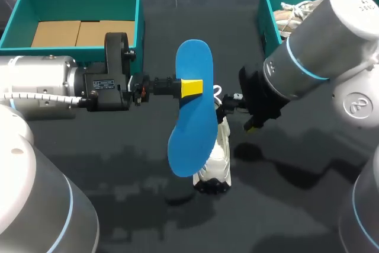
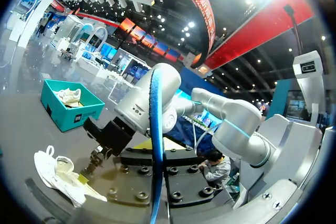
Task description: Take the shoe out of the shoebox, open the shoe tongue, remove and reinsert the insole, then place the shoe into the shoebox
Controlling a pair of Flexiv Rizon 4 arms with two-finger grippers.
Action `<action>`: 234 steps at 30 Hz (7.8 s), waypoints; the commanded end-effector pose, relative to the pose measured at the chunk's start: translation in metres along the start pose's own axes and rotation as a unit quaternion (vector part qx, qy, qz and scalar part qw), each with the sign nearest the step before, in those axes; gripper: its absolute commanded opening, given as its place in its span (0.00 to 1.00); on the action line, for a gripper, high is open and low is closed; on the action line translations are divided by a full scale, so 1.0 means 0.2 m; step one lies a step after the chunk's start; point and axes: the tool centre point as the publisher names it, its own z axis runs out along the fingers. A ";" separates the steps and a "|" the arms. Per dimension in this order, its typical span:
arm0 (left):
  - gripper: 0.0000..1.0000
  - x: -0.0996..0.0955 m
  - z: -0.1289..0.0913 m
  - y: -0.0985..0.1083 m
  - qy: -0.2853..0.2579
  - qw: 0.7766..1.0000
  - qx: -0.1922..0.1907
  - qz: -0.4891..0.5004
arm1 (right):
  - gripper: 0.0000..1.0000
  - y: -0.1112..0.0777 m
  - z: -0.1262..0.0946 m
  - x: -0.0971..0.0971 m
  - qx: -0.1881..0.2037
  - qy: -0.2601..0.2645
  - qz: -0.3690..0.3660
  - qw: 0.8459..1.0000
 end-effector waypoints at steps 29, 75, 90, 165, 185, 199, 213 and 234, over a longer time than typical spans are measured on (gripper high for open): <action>0.00 -0.09 0.00 -0.15 -0.004 0.974 0.009 0.228 | 1.00 0.12 -0.38 -0.02 0.013 0.301 0.057 0.952; 0.00 -0.27 0.03 -0.01 0.016 0.697 0.032 0.716 | 1.00 0.28 -0.63 0.07 -0.005 0.420 0.170 0.891; 0.00 -0.38 0.12 0.07 0.027 0.573 -0.022 0.819 | 1.00 0.34 -0.62 0.12 0.008 0.448 0.161 0.880; 0.05 -0.72 0.24 0.16 0.013 0.490 -0.067 0.869 | 0.00 0.39 -0.45 0.43 0.006 0.523 0.102 0.846; 1.00 -0.61 -0.20 0.06 0.078 0.484 -0.141 0.860 | 0.00 0.34 -0.34 0.38 0.018 0.516 0.107 0.850; 1.00 -0.72 -0.29 -0.03 0.093 0.503 -0.185 0.839 | 0.00 0.34 -0.34 0.38 0.018 0.516 0.107 0.850; 1.00 -0.78 -0.34 -0.32 0.148 0.429 -0.376 0.807 | 0.00 0.34 -0.34 0.38 0.018 0.516 0.107 0.850; 1.00 -0.85 -0.07 -0.48 0.227 0.474 -0.457 0.718 | 0.00 0.34 -0.34 0.38 0.018 0.516 0.107 0.850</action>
